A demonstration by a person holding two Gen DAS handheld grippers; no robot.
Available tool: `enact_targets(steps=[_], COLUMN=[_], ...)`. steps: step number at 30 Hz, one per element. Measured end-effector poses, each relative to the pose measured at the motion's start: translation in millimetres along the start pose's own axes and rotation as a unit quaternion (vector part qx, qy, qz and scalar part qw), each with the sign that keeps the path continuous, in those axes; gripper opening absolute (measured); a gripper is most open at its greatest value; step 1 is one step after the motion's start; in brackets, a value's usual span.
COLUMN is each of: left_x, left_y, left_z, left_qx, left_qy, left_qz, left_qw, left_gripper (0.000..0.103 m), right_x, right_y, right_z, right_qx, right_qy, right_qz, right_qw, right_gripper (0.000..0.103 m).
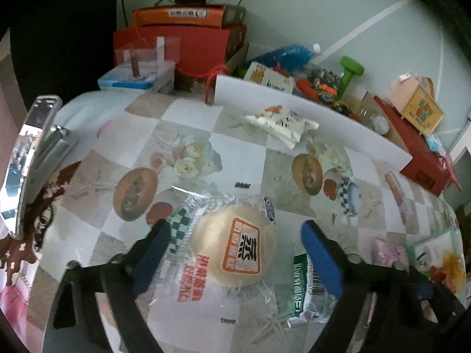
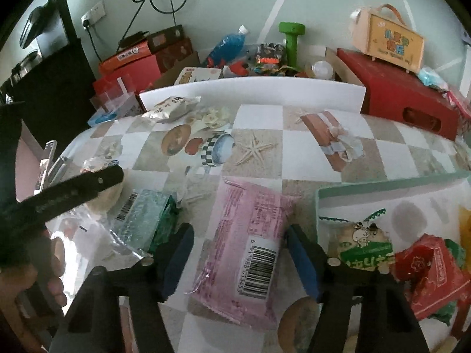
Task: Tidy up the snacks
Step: 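Grasp the pink barcode bag with the right gripper while the left grasps the round bun bag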
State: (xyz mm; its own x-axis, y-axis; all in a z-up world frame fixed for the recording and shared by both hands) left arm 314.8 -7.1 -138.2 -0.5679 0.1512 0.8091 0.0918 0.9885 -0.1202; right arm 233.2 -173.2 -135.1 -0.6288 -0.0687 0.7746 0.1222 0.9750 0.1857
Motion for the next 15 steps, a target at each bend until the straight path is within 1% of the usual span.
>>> enact_targets(steps=[2, 3, 4, 5, 7, 11, 15], left_x=[-8, -10, -10, -9, -8, -1, 16], left_y=[-1, -1, 0, 0, 0, 2, 5], left_z=[4, 5, 5, 5, 5, 4, 0], left_qx=[-0.006, -0.009, -0.012, -0.013, -0.007, -0.006, 0.006], left_qy=[0.010, 0.013, 0.012, 0.011, 0.014, 0.014, 0.011], left_qz=[-0.008, -0.012, -0.020, -0.023, -0.014, -0.012, -0.012], left_qw=[0.9999, 0.9998, 0.9997, 0.9996, 0.9998, 0.9998, 0.9998], left_gripper=[0.076, 0.068, 0.065, 0.062, 0.060, 0.058, 0.058], right_x=[-4, -6, -8, -8, -7, 0, 14], right_y=[-3, -4, -5, -6, -5, -3, 1], right_z=[1, 2, 4, 4, 4, 3, 1], right_qx=[-0.006, -0.007, -0.013, -0.016, -0.016, -0.017, -0.025], right_qy=[0.004, 0.006, 0.009, 0.010, 0.009, 0.007, 0.003], right_qz=[0.001, 0.000, -0.003, -0.007, -0.007, -0.012, -0.022], right_qw=[1.000, 1.000, 1.000, 1.000, 1.000, 1.000, 0.999], right_gripper=[0.060, 0.053, 0.048, 0.048, 0.044, 0.044, 0.044])
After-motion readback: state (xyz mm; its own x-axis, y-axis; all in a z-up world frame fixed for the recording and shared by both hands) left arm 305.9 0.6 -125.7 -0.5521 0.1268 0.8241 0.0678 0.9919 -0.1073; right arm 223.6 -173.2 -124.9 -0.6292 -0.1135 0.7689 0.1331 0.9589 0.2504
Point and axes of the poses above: each gripper's, at about its wrist camera, not at the fingertips, and x roughly against the way its jaws point, y to its left, z to its underside, the point moved 10 cm from there along -x, roughly the way its jaws point, and after that the axes turned 5 degrees about -z, right-handed, at the moved point
